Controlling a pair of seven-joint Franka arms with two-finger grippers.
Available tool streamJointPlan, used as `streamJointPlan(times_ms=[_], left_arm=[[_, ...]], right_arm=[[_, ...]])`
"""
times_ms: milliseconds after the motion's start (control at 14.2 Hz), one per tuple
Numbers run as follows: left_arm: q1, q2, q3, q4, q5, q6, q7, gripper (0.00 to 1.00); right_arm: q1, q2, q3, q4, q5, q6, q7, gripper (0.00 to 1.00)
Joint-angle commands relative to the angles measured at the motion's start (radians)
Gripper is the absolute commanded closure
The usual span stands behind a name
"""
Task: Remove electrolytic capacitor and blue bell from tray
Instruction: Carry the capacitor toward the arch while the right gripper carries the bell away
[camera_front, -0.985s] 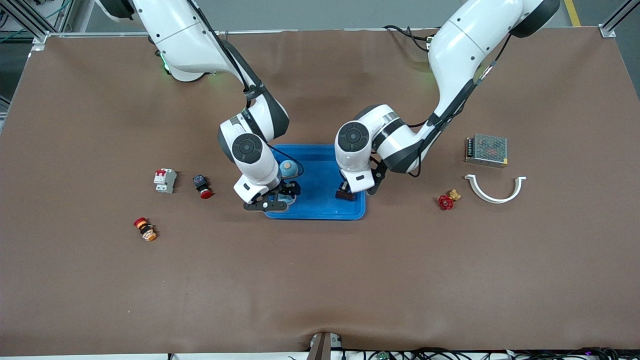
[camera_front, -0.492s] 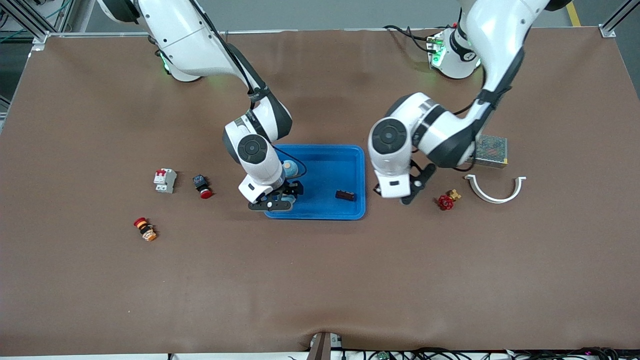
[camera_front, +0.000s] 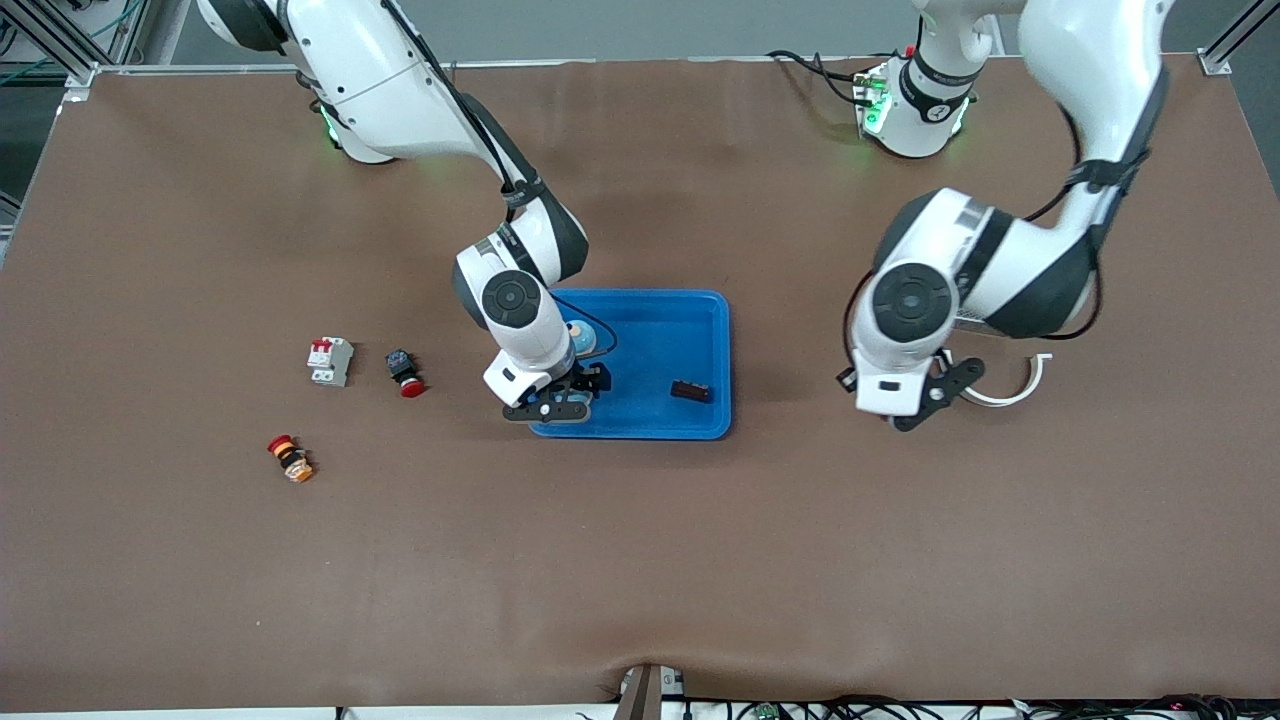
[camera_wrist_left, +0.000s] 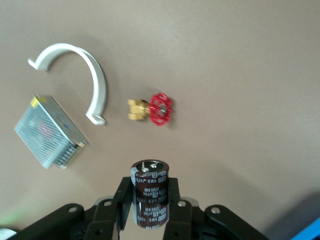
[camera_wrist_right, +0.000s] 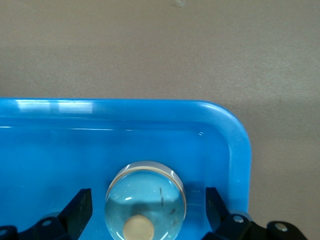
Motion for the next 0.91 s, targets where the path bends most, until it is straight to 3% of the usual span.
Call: streamJointPlan(times_ms=[0,352,633,704,844], left_arm=[[0.151,-0.114,-0.054,-0.129,-0.030,0.001,0.217,1.00],[0.272,-0.153,-0.060,-0.197,-0.029,0.003,0.443,1.00],[0.340,-0.150,-0.058,-0.278,0.002,0.081,0.521,1.00],[0.353,-0.148,-0.058,-0.304,0.028,0.113,0.521,1.00],[0.383,-0.144,-0.060,-0.361,0.081,0.197,0.523,1.00]], right_arm=[[0.018,0.022,-0.014,0.015,-0.007,0.015,0.018,0.00],[0.017,0.022,-0.014,0.015,-0.007,0.015,0.016,0.00],[0.015,0.022,-0.014,0.015,-0.007,0.015,0.016,0.38],[0.015,0.022,-0.014,0.015,-0.007,0.014,0.016,0.40],[0.015,0.020,-0.014,0.015,-0.007,0.014,0.016,0.54]])
